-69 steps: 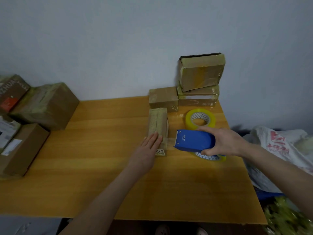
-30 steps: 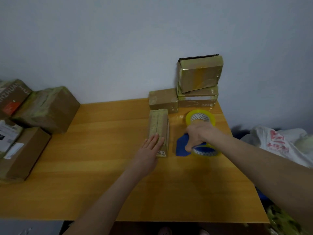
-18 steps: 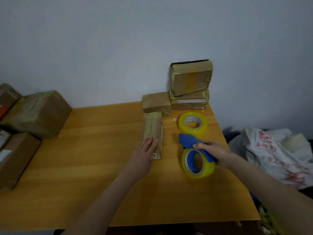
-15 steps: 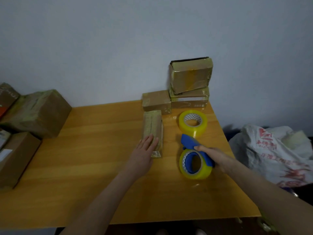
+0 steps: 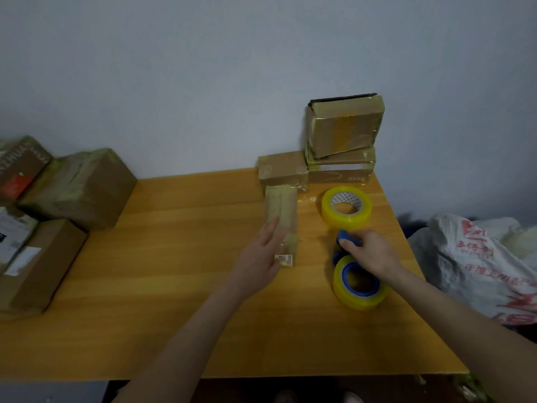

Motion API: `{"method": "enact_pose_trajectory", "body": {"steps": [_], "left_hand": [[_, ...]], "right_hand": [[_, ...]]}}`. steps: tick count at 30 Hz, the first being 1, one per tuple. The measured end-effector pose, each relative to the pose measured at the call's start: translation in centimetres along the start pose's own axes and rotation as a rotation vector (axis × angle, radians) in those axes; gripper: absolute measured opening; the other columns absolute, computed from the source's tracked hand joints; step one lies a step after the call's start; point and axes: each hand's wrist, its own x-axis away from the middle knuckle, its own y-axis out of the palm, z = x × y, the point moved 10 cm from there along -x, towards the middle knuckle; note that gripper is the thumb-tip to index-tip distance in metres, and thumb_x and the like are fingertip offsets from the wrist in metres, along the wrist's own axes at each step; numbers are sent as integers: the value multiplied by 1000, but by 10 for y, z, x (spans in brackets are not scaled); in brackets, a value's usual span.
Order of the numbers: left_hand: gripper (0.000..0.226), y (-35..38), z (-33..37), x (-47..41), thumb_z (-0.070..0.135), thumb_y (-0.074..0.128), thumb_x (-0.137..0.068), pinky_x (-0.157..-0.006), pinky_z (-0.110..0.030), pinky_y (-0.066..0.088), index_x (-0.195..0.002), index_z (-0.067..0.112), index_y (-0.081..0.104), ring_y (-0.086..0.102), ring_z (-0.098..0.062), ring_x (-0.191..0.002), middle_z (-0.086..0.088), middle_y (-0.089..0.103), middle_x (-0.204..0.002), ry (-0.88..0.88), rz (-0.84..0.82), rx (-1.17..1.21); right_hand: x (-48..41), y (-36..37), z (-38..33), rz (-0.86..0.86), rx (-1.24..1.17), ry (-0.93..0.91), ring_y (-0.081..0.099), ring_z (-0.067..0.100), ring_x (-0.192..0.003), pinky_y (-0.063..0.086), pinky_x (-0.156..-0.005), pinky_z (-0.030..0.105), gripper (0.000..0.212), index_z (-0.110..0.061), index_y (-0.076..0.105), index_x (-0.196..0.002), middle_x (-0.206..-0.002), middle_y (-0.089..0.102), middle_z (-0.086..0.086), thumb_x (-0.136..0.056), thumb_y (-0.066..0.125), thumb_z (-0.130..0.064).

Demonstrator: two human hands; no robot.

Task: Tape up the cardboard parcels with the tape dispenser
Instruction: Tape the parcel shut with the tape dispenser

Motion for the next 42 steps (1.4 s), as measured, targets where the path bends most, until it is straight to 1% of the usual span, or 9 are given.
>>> {"method": "enact_pose_trajectory", "body": {"steps": [4,9,14,18,21,24,30,35,42], "left_hand": [[41,-49,-47,15,2,57,-91,-97,-17,35,-131,7,56,50,-19,-126,-8,52,-138,-360,417,224],[33,-20,-82,27,18,59,-94,-90,-21,45,-123,4,62,63,-17,-105,-11,68,-116,-712,349,438],[21,-7,-77,16,17,65,-88,-60,-3,42,-106,8,73,62,-3,-76,-5,74,-97,-709,359,539],[25,3,-83,21,11,72,-82,-68,-12,50,-107,7,72,66,-5,-83,-5,73,-98,-695,344,761],[33,6,-90,27,10,73,-81,-80,-24,52,-113,3,68,64,-14,-88,-9,69,-101,-738,326,692],[35,8,-91,28,10,71,-83,-82,-39,57,-117,2,65,65,-19,-78,-3,66,-81,-759,304,704],[39,19,-95,35,0,70,-83,-68,-23,58,-121,1,62,63,-8,-66,0,59,-74,-815,347,860],[35,8,-89,27,8,74,-80,-68,-33,57,-114,10,68,60,-15,-68,4,57,-71,-694,338,598],[35,6,-81,17,16,79,-72,-63,-7,36,-88,21,49,42,-3,-69,16,39,-79,-597,310,292]], "right_hand": [[7,24,-54,49,-213,-64,56,24,-119,45,-100,37,46,-9,56,-133,-131,60,10,-96,56,-36],[9,49,-85,55,-269,-60,58,27,-114,48,-96,38,50,-4,52,-136,-127,61,14,-99,50,-37],[7,61,-100,49,-356,-94,64,16,-86,55,-76,35,33,-13,66,-118,-98,71,3,-99,49,-34],[7,65,-98,-2,-402,-101,65,16,-87,56,-79,40,34,-13,66,-119,-92,69,-1,-95,56,-35],[7,68,-101,-29,-347,-121,64,18,-87,56,-78,38,41,-13,60,-129,-94,69,5,-95,55,-36],[4,71,-103,-30,-328,-109,63,17,-82,53,-72,31,42,-13,58,-132,-90,68,3,-95,56,-34],[0,72,-90,23,-367,-27,67,14,-85,55,-81,28,42,-17,59,-132,-91,71,-1,-90,66,-19],[0,68,-94,75,-277,-81,66,11,-79,56,-83,29,66,-23,41,-144,-82,68,-5,-86,71,-19],[-3,58,-111,104,96,-220,65,21,-88,55,-74,36,56,-22,52,-133,-102,69,3,-82,74,-33]]}}
